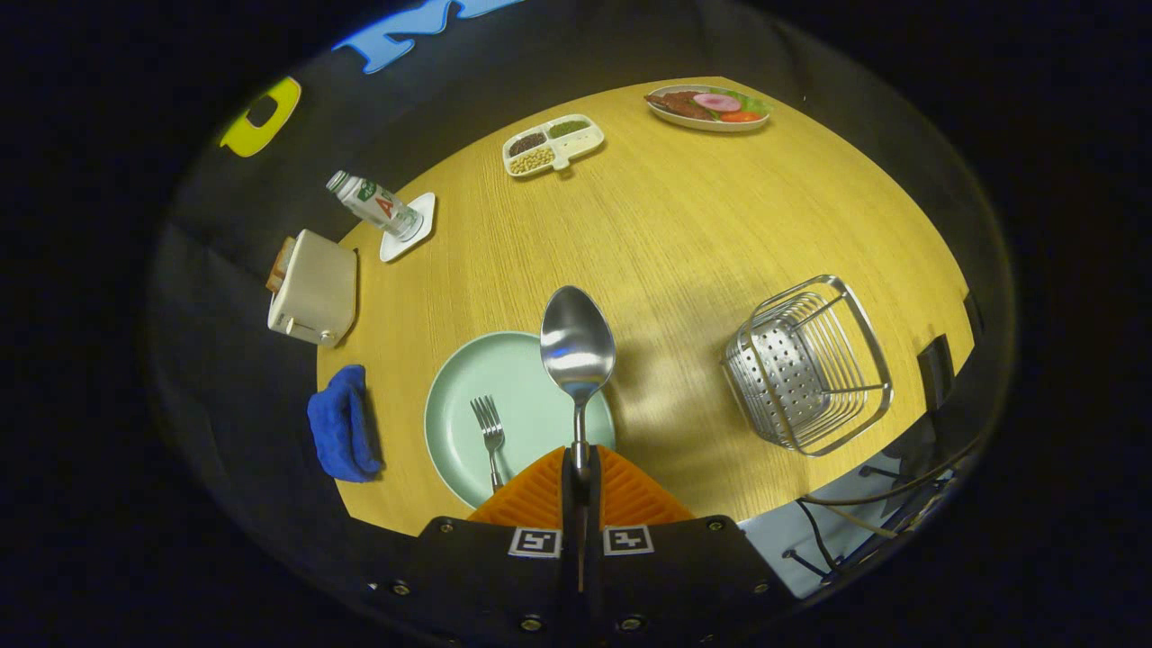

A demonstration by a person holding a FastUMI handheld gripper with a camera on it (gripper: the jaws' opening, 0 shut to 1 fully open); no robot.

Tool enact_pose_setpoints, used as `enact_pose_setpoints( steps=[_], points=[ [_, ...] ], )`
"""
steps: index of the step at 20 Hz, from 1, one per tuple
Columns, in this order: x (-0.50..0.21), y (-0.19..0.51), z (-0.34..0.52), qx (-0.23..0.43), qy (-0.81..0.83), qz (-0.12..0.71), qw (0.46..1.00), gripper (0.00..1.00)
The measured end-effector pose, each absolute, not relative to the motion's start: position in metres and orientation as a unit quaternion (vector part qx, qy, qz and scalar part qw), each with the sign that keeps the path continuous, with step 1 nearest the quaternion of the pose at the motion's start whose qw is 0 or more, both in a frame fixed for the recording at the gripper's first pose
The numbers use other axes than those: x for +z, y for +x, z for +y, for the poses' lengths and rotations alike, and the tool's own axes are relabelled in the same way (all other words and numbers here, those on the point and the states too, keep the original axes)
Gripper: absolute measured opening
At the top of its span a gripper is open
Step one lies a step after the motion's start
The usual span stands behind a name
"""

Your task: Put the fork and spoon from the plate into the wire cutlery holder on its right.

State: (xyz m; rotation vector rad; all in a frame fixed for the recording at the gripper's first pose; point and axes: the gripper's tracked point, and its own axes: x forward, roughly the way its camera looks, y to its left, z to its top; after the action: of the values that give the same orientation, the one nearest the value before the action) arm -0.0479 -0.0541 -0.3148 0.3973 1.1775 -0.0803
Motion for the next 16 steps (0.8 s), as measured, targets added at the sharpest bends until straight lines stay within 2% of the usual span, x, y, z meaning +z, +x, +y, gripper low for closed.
enact_pose_setpoints(
  steps=[6, 16],
  points=[
    [-0.282, -0.055, -0.111, -0.083, 0.215, 0.530, 0.816, 0.03],
    [-0.297, -0.103, -0.162, -0.099, 0.182, 0.615, 0.760, 0.03]
  ],
)
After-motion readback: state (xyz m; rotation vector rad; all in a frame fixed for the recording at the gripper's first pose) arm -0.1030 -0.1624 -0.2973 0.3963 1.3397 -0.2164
